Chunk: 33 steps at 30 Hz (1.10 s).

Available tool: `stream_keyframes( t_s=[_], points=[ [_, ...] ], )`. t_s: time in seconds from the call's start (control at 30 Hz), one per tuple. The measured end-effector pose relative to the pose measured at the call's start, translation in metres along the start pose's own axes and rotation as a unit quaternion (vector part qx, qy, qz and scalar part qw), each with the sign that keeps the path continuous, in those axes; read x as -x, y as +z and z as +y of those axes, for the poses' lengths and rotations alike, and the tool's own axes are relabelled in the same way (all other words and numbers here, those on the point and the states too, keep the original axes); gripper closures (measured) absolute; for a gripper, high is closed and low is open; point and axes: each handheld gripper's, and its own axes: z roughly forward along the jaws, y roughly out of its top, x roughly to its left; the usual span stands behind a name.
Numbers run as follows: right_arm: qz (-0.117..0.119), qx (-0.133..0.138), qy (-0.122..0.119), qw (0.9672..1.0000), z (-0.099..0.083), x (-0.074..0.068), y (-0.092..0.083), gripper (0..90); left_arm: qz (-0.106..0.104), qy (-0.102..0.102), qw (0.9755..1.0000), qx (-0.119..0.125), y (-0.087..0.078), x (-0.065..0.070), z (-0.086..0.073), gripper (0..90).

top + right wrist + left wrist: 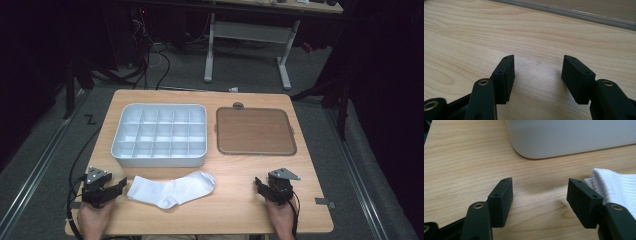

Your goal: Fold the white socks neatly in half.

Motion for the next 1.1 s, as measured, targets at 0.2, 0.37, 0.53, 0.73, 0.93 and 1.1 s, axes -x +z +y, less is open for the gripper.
stream_keyframes(
  t_s=[0.2, 0.37, 0.53, 0.73, 0.93, 1.1],
  points=[
    [0.001, 0.0, 0.0, 1.0, 0.0, 0.0002, -0.0001, 44.1, 0.005, 0.015, 0.9999, 0.0, 0.0007, 0.0018, -0.002, 38.4],
    [0.001, 0.0, -0.002, 1.0, 0.0001, 0.0, 0.0001, 43.8, 0.004, 0.011, 0.9999, 0.0, 0.0007, 0.0016, -0.0016, 38.4],
    [0.002, -0.001, -0.001, 1.0, 0.0001, -0.0001, 0.0, 43.5, 0.004, 0.01, 0.9999, 0.0, 0.0008, 0.0011, -0.0013, 38.3],
    [0.0, -0.001, 0.0, 1.0, 0.0001, -0.0007, -0.0001, 43.5, 0.001, 0.005, 1.0, -0.001, 0.0008, 0.0008, -0.0006, 37.8],
    [0.0, -0.002, -0.002, 1.0, 0.0006, -0.0005, 0.0003, 43.6, -0.001, -0.003, 1.0, 0.0, 0.0007, -0.0005, 0.0008, 39.8],
    [0.002, -0.001, -0.004, 1.0, 0.0013, 0.0001, 0.0012, 44.2, 0.0, 0.0, 1.0, -0.001, 0.0007, -0.0001, 0.0006, 39.7]
  ],
)
